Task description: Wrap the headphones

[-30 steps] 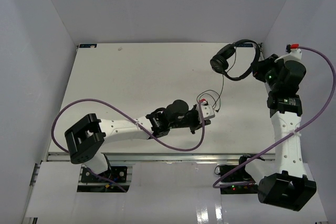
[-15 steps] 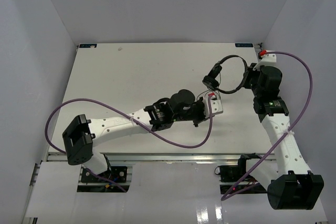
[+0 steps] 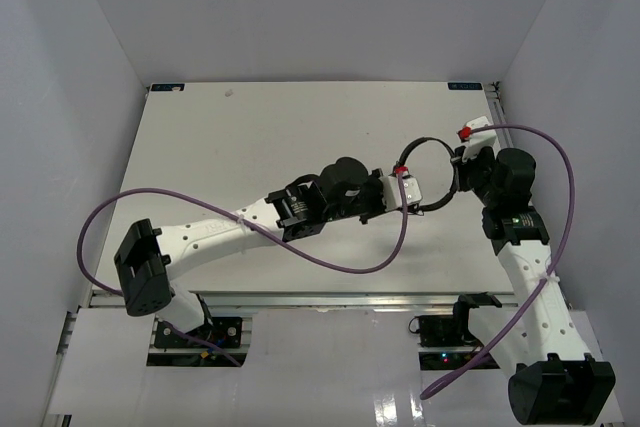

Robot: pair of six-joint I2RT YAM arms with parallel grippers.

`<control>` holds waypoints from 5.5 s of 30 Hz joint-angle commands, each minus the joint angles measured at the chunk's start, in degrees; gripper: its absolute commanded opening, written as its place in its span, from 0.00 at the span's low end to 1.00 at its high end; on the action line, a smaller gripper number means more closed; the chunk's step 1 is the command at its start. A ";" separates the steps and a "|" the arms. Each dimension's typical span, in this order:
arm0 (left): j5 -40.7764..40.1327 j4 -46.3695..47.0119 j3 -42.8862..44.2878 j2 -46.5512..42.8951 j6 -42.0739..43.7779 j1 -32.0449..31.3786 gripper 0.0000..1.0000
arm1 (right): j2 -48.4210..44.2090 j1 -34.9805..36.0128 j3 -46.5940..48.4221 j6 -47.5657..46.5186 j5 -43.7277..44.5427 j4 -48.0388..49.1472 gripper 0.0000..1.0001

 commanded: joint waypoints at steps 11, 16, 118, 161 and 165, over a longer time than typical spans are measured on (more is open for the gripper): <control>1.45 -1.05 3.64 -1.74 0.27 7.95 0.00 | -2.88 0.49 2.19 -4.58 -22.23 -7.63 0.08; 3.04 0.02 0.67 -2.62 -1.05 10.47 0.00 | -1.07 0.45 5.87 -0.41 -29.94 -11.84 0.08; 8.06 84.47 -17.37 26.39 -38.06 6.73 0.33 | 7.76 -13.58 14.44 81.05 -54.38 33.92 0.08; 17.70 42.00 -25.07 5.87 -28.87 -7.15 0.00 | -0.87 -14.42 14.33 38.03 -8.63 3.61 0.08; 17.47 33.04 -20.72 4.36 -26.27 -8.38 0.00 | -1.68 -14.40 12.75 33.08 -5.13 4.51 0.08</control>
